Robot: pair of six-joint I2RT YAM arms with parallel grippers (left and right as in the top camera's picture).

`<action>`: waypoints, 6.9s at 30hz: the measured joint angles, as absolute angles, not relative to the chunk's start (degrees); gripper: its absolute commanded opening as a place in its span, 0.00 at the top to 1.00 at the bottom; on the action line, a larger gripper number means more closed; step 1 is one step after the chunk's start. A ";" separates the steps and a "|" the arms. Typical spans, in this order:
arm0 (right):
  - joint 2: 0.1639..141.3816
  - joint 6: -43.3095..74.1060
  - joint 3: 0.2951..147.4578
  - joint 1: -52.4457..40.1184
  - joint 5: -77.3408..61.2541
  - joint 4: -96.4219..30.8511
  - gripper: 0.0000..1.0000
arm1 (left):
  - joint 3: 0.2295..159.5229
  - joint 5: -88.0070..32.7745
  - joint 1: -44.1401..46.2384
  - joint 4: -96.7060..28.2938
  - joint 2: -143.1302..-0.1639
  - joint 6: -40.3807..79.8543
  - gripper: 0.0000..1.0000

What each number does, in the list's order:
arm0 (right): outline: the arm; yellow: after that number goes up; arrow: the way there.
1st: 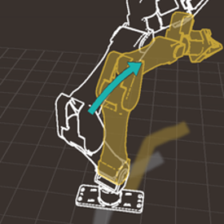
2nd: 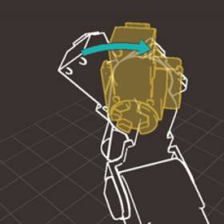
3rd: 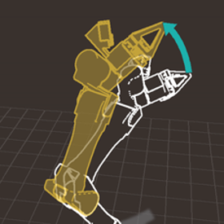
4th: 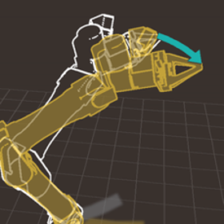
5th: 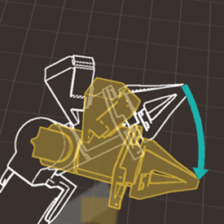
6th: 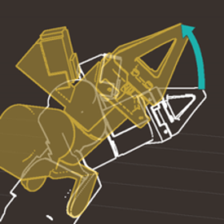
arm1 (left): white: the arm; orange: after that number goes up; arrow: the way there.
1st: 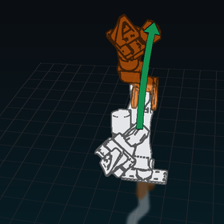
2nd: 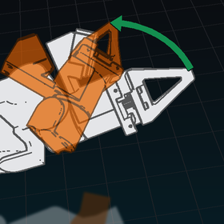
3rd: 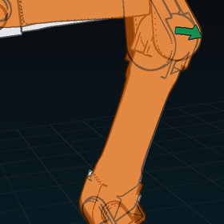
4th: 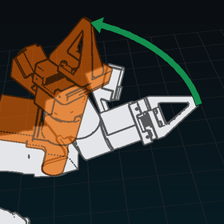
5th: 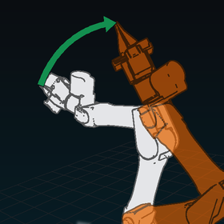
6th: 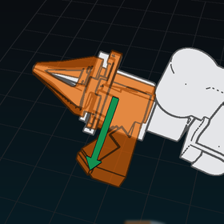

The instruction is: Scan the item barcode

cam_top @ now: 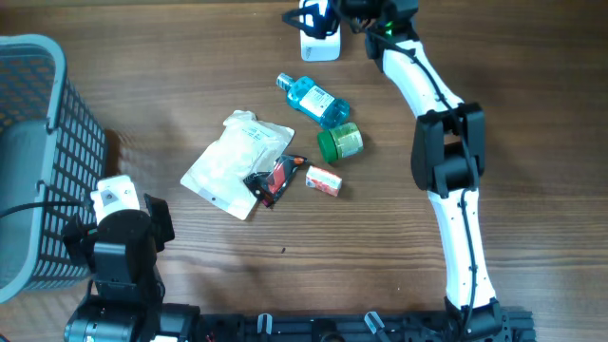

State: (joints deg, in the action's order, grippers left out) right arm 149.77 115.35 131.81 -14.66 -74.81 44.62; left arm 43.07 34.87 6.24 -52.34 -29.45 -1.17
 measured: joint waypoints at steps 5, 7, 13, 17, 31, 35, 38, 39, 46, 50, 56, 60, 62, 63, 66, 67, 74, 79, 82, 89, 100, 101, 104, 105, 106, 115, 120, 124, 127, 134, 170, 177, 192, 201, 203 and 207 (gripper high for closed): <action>128.49 89.17 133.36 -16.51 -57.71 -9.96 0.00 | 43.00 34.87 6.24 -52.34 -29.45 -1.15 0.00; 119.68 71.11 133.86 -18.31 -43.22 -27.33 0.00 | 43.00 34.87 6.24 -52.34 -29.45 -1.17 0.00; 110.56 21.98 135.28 -24.67 -15.22 -51.18 0.00 | 43.00 34.87 6.24 -52.34 -29.45 -1.17 0.00; 117.84 -5.74 133.23 -24.34 -12.71 -57.56 0.00 | 43.00 34.89 6.24 -52.34 -29.45 -1.17 0.00; 139.57 -33.01 132.22 -24.34 -23.59 -59.37 0.00 | 43.00 34.87 6.24 -52.34 -29.45 -1.17 0.00; 142.98 -33.32 132.22 -24.34 -23.59 -57.34 0.00 | 43.00 34.87 6.24 -52.34 -29.45 -1.17 0.00; 143.26 -33.34 132.22 -24.34 -23.49 -54.89 0.00 | 43.00 34.87 6.24 -52.34 -29.45 -1.17 0.00; 143.39 -33.32 132.22 -24.34 -23.00 -54.00 0.00 | 43.00 34.87 6.24 -52.34 -29.45 -1.17 0.00; 149.08 -33.28 132.22 -24.34 -19.62 -51.90 0.00 | 43.00 34.89 6.24 -52.34 -29.45 -1.17 0.00; 149.42 -32.97 132.20 -24.34 -18.57 -51.07 0.00 | 43.00 34.87 6.24 -52.34 -29.45 -1.17 0.00; 150.08 -32.10 132.20 -24.34 -16.91 -50.98 0.19 | 43.00 34.87 6.24 -52.34 -29.45 -1.17 0.00; 150.17 -30.11 132.22 -24.34 -16.64 -50.33 0.25 | 43.00 34.89 6.24 -52.34 -29.45 -1.17 0.00; 150.17 -28.88 132.22 -24.34 -16.60 -50.35 0.25 | 43.00 34.87 6.24 -52.34 -29.45 -1.17 0.00; 150.17 -28.34 132.22 -24.34 -16.56 -50.37 0.26 | 43.00 34.89 6.24 -52.34 -29.45 -1.17 0.00; 150.15 -26.70 132.25 -24.34 -16.45 -50.28 0.28 | 43.00 34.87 6.24 -52.34 -29.45 -1.17 0.00; 150.08 -25.93 132.25 -24.36 -16.45 -50.35 0.28 | 43.00 34.87 6.24 -52.34 -29.45 -1.17 0.00; 146.65 -23.57 131.46 -24.34 -15.79 -54.50 0.28 | 43.00 34.87 6.24 -52.34 -29.45 -1.17 0.00; 135.96 -23.18 131.37 -24.34 -13.10 -54.57 0.28 | 43.00 34.89 6.24 -52.34 -29.45 -1.17 0.00; 130.47 -23.18 131.37 -24.34 -9.96 -54.81 0.31 | 43.00 34.87 6.24 -52.34 -29.45 -1.17 0.00; 126.52 -21.96 131.35 -20.71 -3.40 -62.17 0.36 | 43.00 34.87 6.24 -52.34 -29.45 -1.17 0.00; 126.52 -19.53 131.35 1.52 -1.63 -65.63 0.36 | 43.00 34.87 6.24 -52.34 -29.45 -1.17 0.00; 126.52 -19.51 131.35 3.25 -1.61 -65.63 0.36 | 43.00 34.87 6.24 -52.34 -29.45 -1.17 0.00; 126.52 -19.20 131.35 9.50 -1.43 -65.63 0.36 | 43.00 34.87 6.24 -52.34 -29.45 -1.17 0.00; 126.52 -19.09 131.37 12.01 -1.43 -65.63 0.36 | 43.00 34.87 6.24 -52.34 -29.45 -1.17 0.00; 126.52 -19.07 131.35 14.00 -1.41 -65.65 0.36 | 43.00 34.89 6.24 -52.34 -29.45 -1.17 0.00; 126.52 -17.78 131.35 29.23 -1.37 -64.66 0.35 | 43.00 34.89 6.24 -52.34 -29.45 -1.17 0.00; 126.52 -17.34 131.35 34.98 -1.76 -63.18 0.34 | 43.00 34.87 6.24 -52.34 -29.45 -1.17 0.00; 127.09 -17.06 131.35 38.41 -3.86 -62.59 0.35 | 43.00 34.87 6.24 -52.34 -29.45 -1.17 0.00; 130.30 -16.40 131.35 39.33 -4.82 -62.54 0.35 | 43.00 34.89 6.24 -52.34 -29.45 -1.17 0.00; 135.00 -15.64 130.82 39.33 -5.45 -62.57 0.30 | 43.00 34.87 6.24 -52.34 -29.45 -1.17 0.00; 114.78 -4.91 131.96 -18.83 -16.99 -77.47 0.00 | 43.00 34.87 6.24 -52.34 -29.45 -1.17 0.00; 118.67 -6.33 120.25 -25.02 -9.63 -77.38 0.00 | 43.00 34.87 6.24 -52.34 -29.45 -1.17 0.00; 119.11 -5.82 96.97 -25.74 -8.51 -62.54 0.00 | 43.00 34.87 6.24 -52.34 -29.45 -1.17 0.00; 119.11 -4.62 96.44 -25.74 -8.21 -59.72 0.00 | 43.00 34.87 6.24 -52.34 -29.45 -1.17 0.00; 119.11 -2.39 96.44 -25.74 -6.15 -59.68 0.00 | 43.00 34.87 6.24 -52.34 -29.45 -1.17 0.00; 119.11 0.10 96.44 -25.74 -4.29 -60.12 0.00 | 43.00 34.87 6.24 -52.34 -29.45 -1.17 0.00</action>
